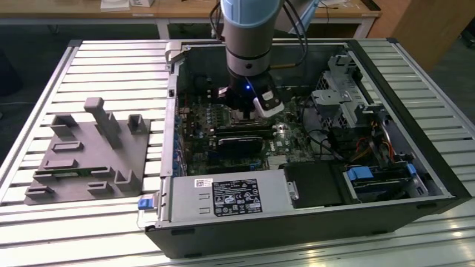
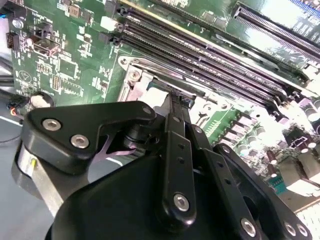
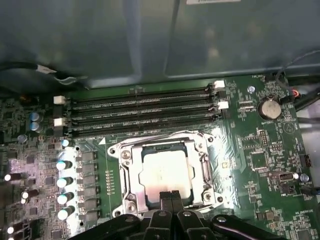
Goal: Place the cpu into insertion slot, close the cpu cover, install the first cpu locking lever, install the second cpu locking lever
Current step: 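Install the second cpu locking lever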
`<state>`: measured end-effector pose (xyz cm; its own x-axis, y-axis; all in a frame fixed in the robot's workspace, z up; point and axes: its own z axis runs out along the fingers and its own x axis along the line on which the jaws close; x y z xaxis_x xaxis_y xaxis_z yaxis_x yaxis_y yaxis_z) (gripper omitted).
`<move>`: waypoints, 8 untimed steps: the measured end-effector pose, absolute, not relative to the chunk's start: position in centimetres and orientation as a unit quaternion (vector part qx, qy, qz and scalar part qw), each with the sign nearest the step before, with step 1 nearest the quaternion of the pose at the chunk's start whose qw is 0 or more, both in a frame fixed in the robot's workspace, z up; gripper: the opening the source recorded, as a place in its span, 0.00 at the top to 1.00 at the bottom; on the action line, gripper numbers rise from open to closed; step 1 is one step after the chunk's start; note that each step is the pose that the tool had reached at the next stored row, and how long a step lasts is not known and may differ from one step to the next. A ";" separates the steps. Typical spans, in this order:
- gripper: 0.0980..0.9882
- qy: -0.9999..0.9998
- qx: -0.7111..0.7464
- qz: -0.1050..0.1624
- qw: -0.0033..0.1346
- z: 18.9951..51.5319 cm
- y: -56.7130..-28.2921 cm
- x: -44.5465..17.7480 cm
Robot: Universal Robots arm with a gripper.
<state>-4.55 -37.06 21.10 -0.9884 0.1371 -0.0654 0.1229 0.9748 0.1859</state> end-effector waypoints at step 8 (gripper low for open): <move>0.99 0.994 0.065 0.076 0.040 21.0 -35.0 -4.3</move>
<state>-4.33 -35.04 21.02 -0.9884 0.1349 -0.0696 0.1229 0.9802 0.1555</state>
